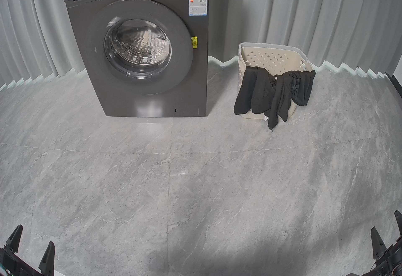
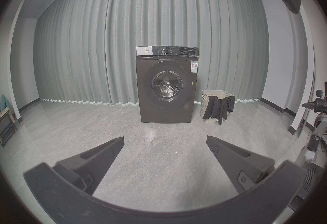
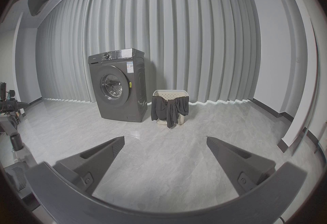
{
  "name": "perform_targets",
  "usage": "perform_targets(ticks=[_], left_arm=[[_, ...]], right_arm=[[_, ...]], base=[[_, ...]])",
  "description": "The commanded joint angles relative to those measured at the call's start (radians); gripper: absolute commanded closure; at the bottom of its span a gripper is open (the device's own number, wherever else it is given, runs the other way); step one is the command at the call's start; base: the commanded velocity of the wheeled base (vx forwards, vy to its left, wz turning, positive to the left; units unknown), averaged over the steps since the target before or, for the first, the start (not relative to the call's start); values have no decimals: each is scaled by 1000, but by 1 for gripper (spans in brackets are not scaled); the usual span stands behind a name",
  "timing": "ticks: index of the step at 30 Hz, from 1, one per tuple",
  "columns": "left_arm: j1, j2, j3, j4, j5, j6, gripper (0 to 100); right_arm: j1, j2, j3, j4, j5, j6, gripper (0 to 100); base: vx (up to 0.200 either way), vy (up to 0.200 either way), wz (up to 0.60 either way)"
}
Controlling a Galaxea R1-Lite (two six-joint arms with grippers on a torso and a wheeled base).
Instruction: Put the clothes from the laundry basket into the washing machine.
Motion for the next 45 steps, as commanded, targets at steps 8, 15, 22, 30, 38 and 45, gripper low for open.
perform_targets(ticks=[8, 15, 22, 30, 38, 45], left_arm=[[0, -18, 15, 1, 0, -16, 0], [0, -18, 15, 0, 3, -20, 0], [0, -18, 15, 0, 3, -22, 0], [0, -18, 15, 0, 4, -23, 0], [0, -18, 15, 0, 4, -16, 0], [0, -18, 15, 0, 4, -13, 0]], right_arm=[[1, -17, 16, 0, -1, 0, 0], [1, -17, 16, 1, 1, 0, 0], [2, -17, 16, 0, 1, 0, 0], [2, -17, 16, 0, 1, 0, 0], [2, -17, 16, 0, 1, 0, 0], [2, -17, 16, 1, 1, 0, 0]], base=[[0, 0, 0], [200, 0, 0], [200, 0, 0], [200, 0, 0], [125, 0, 0], [0, 0, 0]])
